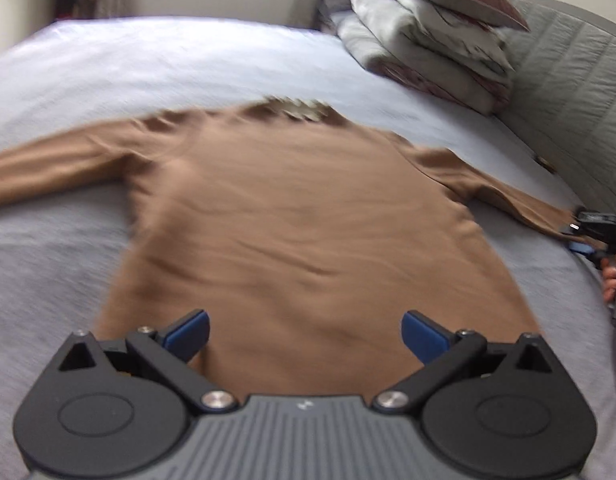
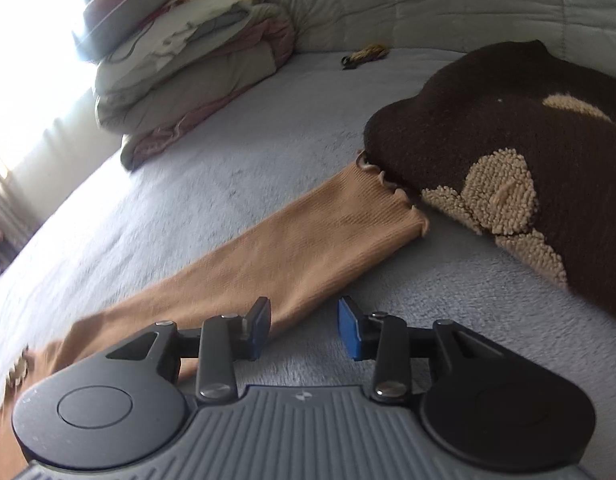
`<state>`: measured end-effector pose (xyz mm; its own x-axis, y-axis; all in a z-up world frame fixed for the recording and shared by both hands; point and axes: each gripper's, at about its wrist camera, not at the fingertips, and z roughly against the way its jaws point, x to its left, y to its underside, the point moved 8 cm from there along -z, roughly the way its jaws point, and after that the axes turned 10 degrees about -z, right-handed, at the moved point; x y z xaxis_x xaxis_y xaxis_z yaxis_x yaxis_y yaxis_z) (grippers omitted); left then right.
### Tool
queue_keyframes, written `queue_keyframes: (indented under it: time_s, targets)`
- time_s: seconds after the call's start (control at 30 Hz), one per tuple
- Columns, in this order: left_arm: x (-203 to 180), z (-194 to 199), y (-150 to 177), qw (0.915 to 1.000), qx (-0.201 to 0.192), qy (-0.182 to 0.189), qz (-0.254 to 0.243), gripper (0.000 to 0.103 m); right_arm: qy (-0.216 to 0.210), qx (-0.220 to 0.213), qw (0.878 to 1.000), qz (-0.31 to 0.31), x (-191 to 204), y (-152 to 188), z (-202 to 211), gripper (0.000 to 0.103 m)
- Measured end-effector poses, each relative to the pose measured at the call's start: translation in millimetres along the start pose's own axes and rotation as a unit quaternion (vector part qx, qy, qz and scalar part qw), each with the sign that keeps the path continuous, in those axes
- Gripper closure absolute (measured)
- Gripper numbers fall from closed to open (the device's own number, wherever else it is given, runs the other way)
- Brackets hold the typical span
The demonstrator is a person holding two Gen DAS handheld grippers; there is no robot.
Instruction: Fold clothes
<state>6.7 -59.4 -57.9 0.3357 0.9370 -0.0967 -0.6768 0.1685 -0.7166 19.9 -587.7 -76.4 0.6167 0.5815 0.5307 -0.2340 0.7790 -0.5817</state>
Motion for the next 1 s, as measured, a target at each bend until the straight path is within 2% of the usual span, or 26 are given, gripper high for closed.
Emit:
queue_keyframes:
  time_s: [0.07, 0.17, 0.23, 0.3, 0.33, 0.37, 0.43, 0.47, 0.53, 0.57, 0.67, 0.73, 0.77, 0.83, 0.9, 0.93, 1.0]
  targets:
    - [11, -3, 0, 0.9999, -0.01, -0.009, 0.008, 0.0, -0.002, -0.014, 1.0, -0.018, -2, -1, -3, 0.063]
    - [19, -9, -1, 0.9998, -0.015, 0.001, 0.015, 0.0, -0.002, -0.03, 0.999, -0.035, -2, -3, -9, 0.063]
    - [19, -16, 0, 0.9998, -0.018, 0.005, -0.006, 0.0, 0.003, -0.04, 0.999, -0.036, 1, -6, -15, 0.063]
    - [13, -23, 3, 0.9993, -0.001, 0.004, -0.037, 0.0, 0.01, -0.05, 0.998, -0.033, 4, -8, -19, 0.063]
    - [8, -24, 4, 0.9981, 0.007, 0.002, -0.06, 0.0, 0.016, -0.055, 0.998, -0.03, 7, -8, -21, 0.065]
    - [4, -22, 4, 0.9973, 0.012, 0.007, -0.072, 0.0, 0.021, -0.057, 0.998, -0.026, 9, -9, -22, 0.071]
    - [-4, -19, 5, 0.9953, 0.023, 0.019, -0.092, 0.001, 0.028, -0.051, 0.998, -0.019, 13, -8, -25, 0.074]
    - [-5, -13, 2, 0.9955, 0.021, 0.033, -0.086, 0.002, 0.03, -0.048, 0.998, -0.016, 16, -8, -26, 0.074]
    - [1, 0, -8, 0.9959, 0.004, 0.059, -0.069, 0.004, 0.023, -0.035, 0.999, -0.009, 19, -3, -21, 0.073]
    - [9, 7, -14, 0.9963, -0.013, 0.059, -0.061, 0.004, 0.017, -0.026, 1.0, -0.005, 21, 0, -17, 0.071]
    - [49, 14, -31, 0.9985, -0.04, 0.036, -0.011, 0.004, -0.012, 0.009, 1.0, 0.01, 27, 14, -4, 0.067]
    - [82, 5, -37, 0.9968, -0.038, 0.04, 0.057, 0.005, -0.032, 0.029, 0.999, 0.024, 33, 24, 4, 0.067]
    - [98, -3, -37, 0.9935, -0.036, 0.047, 0.097, 0.006, -0.042, 0.04, 0.998, 0.031, 36, 29, 7, 0.067]
    - [127, -21, -33, 0.9814, -0.028, 0.063, 0.179, 0.014, -0.07, 0.064, 0.995, 0.039, 49, 43, 12, 0.067]
    - [143, -36, -30, 0.9691, -0.028, 0.079, 0.232, 0.021, -0.101, 0.088, 0.99, 0.048, 65, 58, 14, 0.067]
    - [151, -43, -30, 0.9625, -0.029, 0.087, 0.255, 0.021, -0.116, 0.1, 0.987, 0.053, 73, 67, 15, 0.067]
    - [156, -50, -35, 0.9548, -0.045, 0.092, 0.279, 0.023, -0.145, 0.123, 0.98, 0.061, 90, 87, 15, 0.067]
